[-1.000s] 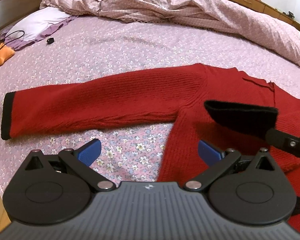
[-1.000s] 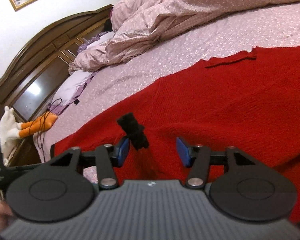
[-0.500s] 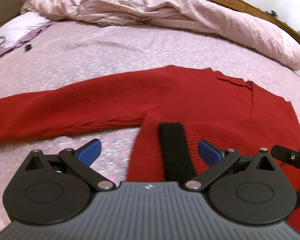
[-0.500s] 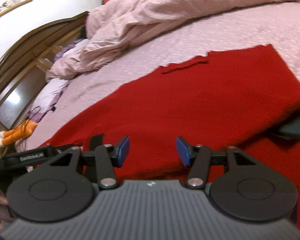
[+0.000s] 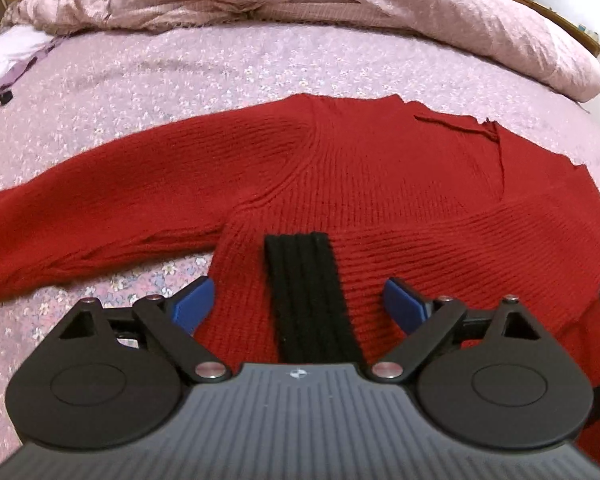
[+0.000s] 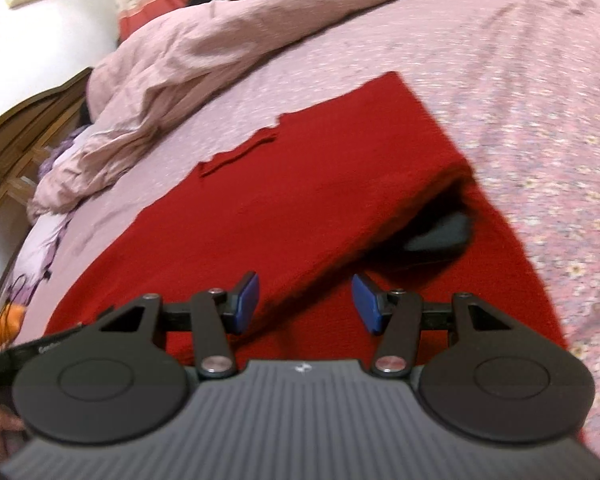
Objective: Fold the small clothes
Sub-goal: 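Grasp the black pocket band hem with the left gripper and lift it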
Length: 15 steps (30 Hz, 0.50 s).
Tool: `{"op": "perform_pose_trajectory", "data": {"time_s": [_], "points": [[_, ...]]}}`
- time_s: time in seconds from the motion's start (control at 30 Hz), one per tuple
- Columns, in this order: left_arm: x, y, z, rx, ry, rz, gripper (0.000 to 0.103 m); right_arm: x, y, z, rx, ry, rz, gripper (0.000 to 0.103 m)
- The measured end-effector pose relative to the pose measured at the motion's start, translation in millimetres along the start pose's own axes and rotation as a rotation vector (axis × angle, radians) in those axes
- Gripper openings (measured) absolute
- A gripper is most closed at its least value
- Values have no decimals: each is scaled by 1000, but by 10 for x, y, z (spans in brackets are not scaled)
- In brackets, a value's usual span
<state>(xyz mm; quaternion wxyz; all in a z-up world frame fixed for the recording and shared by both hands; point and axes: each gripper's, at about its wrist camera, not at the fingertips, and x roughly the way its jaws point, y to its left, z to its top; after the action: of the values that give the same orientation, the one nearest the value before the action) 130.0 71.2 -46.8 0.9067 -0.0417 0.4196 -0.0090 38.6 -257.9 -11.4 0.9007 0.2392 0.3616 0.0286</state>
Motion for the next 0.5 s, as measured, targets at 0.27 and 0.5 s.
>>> {"op": "perform_pose_trajectory", "data": {"time_s": [0.27, 0.5], "points": [[-37, -143, -52, 73, -37, -29, 63, 15, -177, 6, 39, -11, -5, 54], [53, -108, 8, 21, -57, -43, 50, -33, -224, 15, 56, -30, 0, 54]]}}
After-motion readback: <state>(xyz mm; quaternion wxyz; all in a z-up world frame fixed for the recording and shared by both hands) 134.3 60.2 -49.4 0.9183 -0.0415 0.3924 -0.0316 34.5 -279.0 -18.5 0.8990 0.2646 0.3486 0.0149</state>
